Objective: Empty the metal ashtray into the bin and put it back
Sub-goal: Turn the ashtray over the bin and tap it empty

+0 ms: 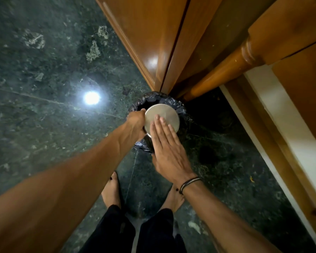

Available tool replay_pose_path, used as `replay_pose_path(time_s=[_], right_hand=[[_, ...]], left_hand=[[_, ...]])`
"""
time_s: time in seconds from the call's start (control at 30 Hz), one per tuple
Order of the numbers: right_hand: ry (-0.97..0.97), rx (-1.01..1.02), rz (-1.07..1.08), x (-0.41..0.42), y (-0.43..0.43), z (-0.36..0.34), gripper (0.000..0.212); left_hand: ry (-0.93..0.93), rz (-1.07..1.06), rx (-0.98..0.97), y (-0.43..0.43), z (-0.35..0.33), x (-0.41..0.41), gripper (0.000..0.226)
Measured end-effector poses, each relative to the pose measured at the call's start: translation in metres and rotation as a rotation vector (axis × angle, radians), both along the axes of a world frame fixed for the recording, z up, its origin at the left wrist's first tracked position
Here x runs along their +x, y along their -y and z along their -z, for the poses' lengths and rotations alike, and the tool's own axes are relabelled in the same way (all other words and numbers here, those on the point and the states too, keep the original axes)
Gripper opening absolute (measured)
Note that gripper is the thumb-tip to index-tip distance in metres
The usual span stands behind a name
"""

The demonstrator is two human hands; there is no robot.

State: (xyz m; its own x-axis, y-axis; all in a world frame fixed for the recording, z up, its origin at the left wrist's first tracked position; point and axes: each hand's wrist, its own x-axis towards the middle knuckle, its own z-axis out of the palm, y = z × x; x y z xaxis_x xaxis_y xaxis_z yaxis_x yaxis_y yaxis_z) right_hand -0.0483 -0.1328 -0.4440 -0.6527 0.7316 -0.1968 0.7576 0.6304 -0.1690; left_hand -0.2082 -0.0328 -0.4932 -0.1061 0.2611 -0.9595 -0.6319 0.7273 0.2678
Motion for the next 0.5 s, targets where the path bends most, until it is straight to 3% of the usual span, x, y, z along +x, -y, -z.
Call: replay_pose_path(time_s=[0.17,0.5], right_hand=[[-0.020,0.034,-0.023,0.006,0.001,0.004,0.094],[-0.049,-0.012,0.029,0.000,0.002,0.003,0.093]], left_hand=[[-0.061,0.065,-0.031,0.021,0.036,-0.012,0.054],[-0.123,0.093,-0.038,0.026,0.010,-0.010,0.045]])
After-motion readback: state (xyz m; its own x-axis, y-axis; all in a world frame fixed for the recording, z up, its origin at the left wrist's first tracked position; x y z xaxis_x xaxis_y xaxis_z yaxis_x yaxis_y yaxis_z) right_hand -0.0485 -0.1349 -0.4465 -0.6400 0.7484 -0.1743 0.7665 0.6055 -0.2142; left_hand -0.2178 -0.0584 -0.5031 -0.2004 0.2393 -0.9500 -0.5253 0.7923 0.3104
